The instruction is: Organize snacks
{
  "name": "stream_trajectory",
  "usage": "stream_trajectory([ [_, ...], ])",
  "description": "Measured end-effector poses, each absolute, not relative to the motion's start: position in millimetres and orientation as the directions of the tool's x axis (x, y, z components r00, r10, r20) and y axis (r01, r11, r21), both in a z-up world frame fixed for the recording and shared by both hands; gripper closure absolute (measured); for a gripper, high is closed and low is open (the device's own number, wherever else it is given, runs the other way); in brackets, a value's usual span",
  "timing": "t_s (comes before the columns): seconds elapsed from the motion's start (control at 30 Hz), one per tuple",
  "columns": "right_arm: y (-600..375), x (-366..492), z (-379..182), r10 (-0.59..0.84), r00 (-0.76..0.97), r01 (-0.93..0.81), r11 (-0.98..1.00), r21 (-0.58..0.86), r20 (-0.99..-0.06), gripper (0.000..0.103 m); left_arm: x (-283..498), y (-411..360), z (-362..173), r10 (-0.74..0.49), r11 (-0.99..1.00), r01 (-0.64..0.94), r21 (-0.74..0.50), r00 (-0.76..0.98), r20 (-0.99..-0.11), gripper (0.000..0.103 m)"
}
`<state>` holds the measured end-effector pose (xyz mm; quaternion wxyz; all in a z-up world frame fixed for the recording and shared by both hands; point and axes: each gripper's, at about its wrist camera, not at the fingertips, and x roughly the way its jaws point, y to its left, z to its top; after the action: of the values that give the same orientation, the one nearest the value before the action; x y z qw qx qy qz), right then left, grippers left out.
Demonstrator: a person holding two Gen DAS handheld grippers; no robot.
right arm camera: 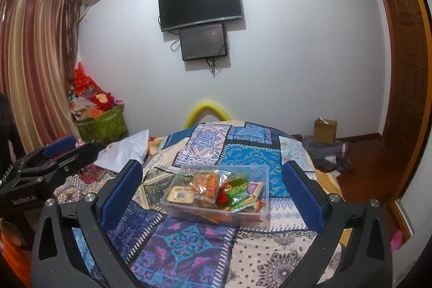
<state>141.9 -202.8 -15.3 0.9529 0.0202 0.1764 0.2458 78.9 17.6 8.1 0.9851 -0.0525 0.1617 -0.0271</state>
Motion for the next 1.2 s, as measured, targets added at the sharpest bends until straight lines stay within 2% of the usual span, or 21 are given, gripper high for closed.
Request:
stream_trajectory([
  [1.2,-212.2,136.3,-19.9,0.480,0.810,-0.456,0.877,0.154,-0.338,0.000,80.7,14.6,-2.8,-0.082,0.993,0.045,-0.111,0.932,-0.352,0.002],
])
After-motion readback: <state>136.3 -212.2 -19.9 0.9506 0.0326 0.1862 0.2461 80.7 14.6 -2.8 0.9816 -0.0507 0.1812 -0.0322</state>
